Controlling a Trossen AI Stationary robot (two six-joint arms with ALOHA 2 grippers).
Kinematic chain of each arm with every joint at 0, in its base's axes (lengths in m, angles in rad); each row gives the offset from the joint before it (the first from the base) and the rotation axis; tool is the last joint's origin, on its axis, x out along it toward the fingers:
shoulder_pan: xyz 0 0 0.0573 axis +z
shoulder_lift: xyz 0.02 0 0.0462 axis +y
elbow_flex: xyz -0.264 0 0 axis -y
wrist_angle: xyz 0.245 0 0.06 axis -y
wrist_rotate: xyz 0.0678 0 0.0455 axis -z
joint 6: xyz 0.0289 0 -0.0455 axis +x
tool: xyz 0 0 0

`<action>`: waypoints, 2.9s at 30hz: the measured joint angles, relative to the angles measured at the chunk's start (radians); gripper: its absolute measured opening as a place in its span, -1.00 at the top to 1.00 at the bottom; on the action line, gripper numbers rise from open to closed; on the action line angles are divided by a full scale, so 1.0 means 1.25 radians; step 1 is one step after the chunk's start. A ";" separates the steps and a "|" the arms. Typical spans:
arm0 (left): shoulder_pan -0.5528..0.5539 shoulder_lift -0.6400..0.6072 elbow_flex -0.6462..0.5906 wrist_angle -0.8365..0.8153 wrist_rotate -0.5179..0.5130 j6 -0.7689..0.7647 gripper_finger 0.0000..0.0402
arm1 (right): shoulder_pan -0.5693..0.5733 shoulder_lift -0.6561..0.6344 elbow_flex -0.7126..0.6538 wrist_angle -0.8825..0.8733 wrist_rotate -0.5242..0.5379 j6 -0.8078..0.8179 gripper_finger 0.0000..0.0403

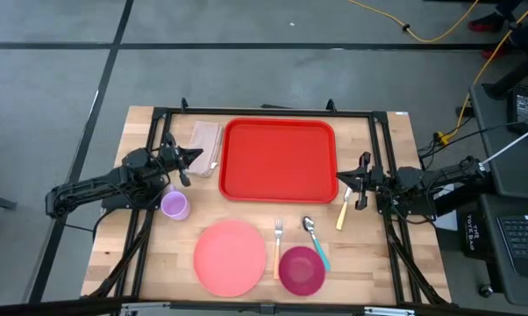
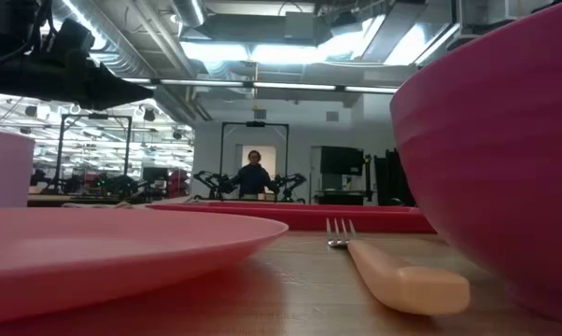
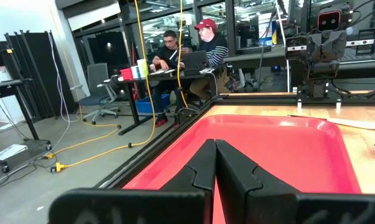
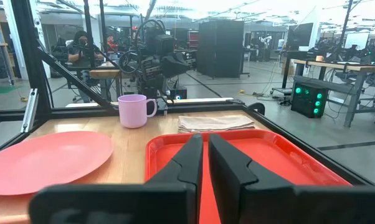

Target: Set up tray

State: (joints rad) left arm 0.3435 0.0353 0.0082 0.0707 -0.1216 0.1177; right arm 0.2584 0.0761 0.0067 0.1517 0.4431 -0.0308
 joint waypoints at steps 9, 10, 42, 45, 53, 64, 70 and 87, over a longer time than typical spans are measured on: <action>0.000 0.000 0.000 0.000 0.000 0.000 0.98 | 0.000 0.000 0.000 0.000 0.000 0.000 0.84; 0.000 0.000 0.000 0.000 0.000 0.000 0.98 | 0.000 0.000 0.000 0.000 0.000 0.000 0.84; 0.000 0.000 0.000 0.000 0.000 0.000 0.98 | 0.000 0.000 0.000 -0.031 0.015 0.023 0.84; 0.000 0.000 0.000 0.003 0.000 0.000 0.98 | 0.000 0.000 0.000 -0.029 0.015 0.020 0.84; 0.000 0.000 0.000 0.006 0.022 -0.006 0.98 | 0.000 0.000 0.000 -0.039 0.014 0.022 0.84; -0.001 0.011 0.000 0.005 0.078 -0.100 0.99 | 0.000 0.006 0.000 -0.049 0.090 0.021 0.86; -0.013 0.069 0.032 0.005 0.070 -0.072 0.99 | 0.000 0.063 0.000 0.017 0.099 -0.002 0.96; -0.050 0.277 0.152 -0.001 0.174 -0.041 0.99 | -0.056 0.312 0.153 0.094 0.079 -0.017 0.96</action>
State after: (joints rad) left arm 0.2807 0.3816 0.1982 0.0698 0.0958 0.0660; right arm 0.1888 0.4655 0.1978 0.2695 0.5425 -0.0514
